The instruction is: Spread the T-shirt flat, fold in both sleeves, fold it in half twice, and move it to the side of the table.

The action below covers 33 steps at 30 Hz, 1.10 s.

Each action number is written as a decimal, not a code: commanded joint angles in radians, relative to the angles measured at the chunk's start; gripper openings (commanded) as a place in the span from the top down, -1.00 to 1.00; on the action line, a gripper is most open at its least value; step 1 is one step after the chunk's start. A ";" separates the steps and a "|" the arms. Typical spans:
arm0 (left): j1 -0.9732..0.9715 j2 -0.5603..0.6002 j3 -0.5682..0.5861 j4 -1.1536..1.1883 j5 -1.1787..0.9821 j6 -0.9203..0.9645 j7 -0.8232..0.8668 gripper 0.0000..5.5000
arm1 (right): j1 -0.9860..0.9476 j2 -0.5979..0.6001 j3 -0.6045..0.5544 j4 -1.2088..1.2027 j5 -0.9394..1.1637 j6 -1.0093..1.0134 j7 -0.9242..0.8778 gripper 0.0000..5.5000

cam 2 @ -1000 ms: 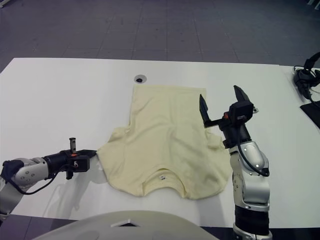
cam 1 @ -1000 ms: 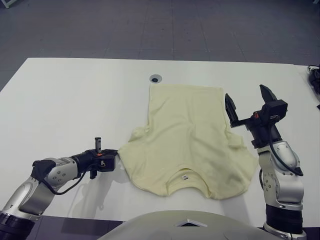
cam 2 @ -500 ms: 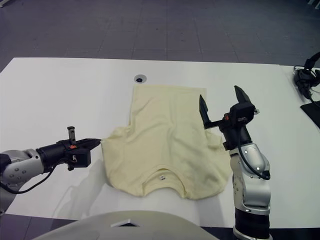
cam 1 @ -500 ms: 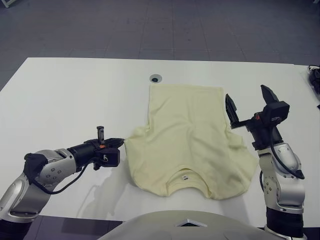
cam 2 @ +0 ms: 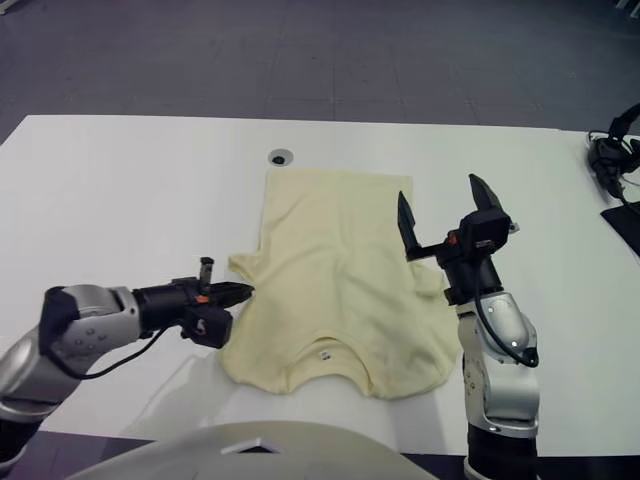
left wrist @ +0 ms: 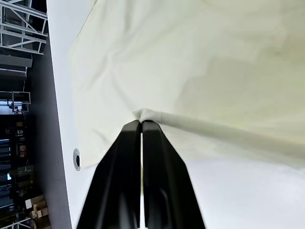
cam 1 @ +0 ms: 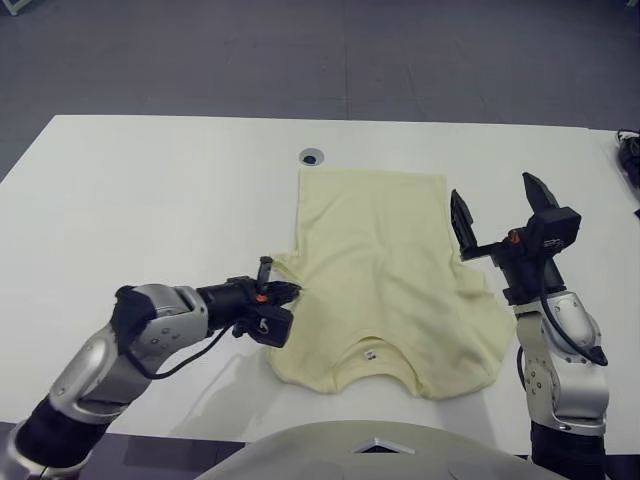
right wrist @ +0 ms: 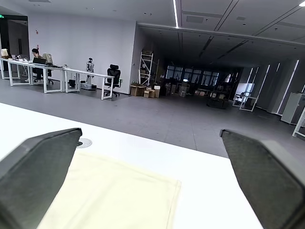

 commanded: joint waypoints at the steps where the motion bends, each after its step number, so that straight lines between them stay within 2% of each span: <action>1: -0.074 -0.059 -0.087 0.013 0.042 0.025 -0.027 1.00 | 0.002 0.007 0.012 0.004 -0.008 -0.009 0.000 -0.96; 13: -0.095 -0.162 -0.241 0.087 0.115 0.048 -0.029 1.00 | -0.007 0.013 0.040 0.015 -0.020 -0.020 0.002 -0.96; 22: -0.098 -0.208 -0.264 0.139 0.125 0.047 0.000 1.00 | -0.003 0.014 0.051 0.017 -0.030 -0.027 0.004 -0.96; 33: -0.075 -0.358 -0.211 0.095 0.018 0.145 0.110 0.43 | 0.012 0.007 0.045 0.006 -0.031 -0.025 0.004 -0.96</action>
